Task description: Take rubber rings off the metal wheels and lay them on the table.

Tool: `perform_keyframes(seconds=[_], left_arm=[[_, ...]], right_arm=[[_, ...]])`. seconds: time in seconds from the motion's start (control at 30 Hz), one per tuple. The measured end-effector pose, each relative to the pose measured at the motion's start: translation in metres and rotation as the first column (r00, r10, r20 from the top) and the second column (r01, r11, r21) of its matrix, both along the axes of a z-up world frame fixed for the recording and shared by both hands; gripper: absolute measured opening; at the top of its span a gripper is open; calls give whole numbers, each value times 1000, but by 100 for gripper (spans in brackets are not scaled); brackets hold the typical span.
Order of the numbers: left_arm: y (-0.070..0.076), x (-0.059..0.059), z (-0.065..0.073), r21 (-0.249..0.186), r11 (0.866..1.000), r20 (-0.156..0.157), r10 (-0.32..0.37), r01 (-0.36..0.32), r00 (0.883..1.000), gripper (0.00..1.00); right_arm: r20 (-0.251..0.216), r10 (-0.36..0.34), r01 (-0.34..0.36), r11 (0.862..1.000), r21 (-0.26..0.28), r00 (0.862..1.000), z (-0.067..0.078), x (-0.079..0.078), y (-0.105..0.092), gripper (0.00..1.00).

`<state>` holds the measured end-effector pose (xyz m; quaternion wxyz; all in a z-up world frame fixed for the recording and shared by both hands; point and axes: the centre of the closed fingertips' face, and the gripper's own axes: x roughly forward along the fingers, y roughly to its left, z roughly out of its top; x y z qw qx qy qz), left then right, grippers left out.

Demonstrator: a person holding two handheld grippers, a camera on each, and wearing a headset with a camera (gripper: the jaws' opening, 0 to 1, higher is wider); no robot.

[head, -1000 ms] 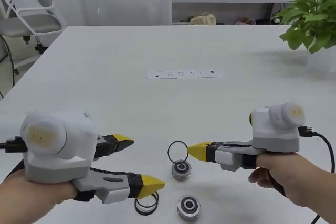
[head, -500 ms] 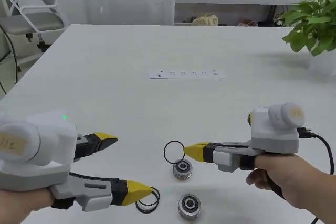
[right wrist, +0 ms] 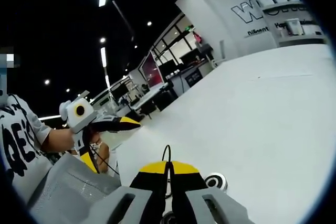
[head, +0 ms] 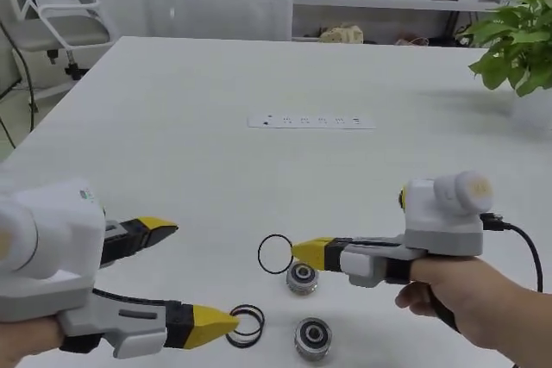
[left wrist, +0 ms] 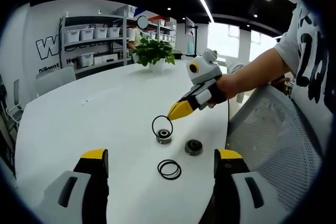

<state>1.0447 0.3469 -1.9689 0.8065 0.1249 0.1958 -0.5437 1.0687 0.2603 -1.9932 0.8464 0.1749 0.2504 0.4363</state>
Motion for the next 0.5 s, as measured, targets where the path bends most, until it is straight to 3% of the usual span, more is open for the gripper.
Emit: perform_keyframes(seconds=[0.5], left_arm=[[13, -2, 2, 3, 1000, 11, 16, -16, 1000, 84]], right_arm=[[-25, 64, -64, 998, -22, 998, -11, -11, 24, 0]])
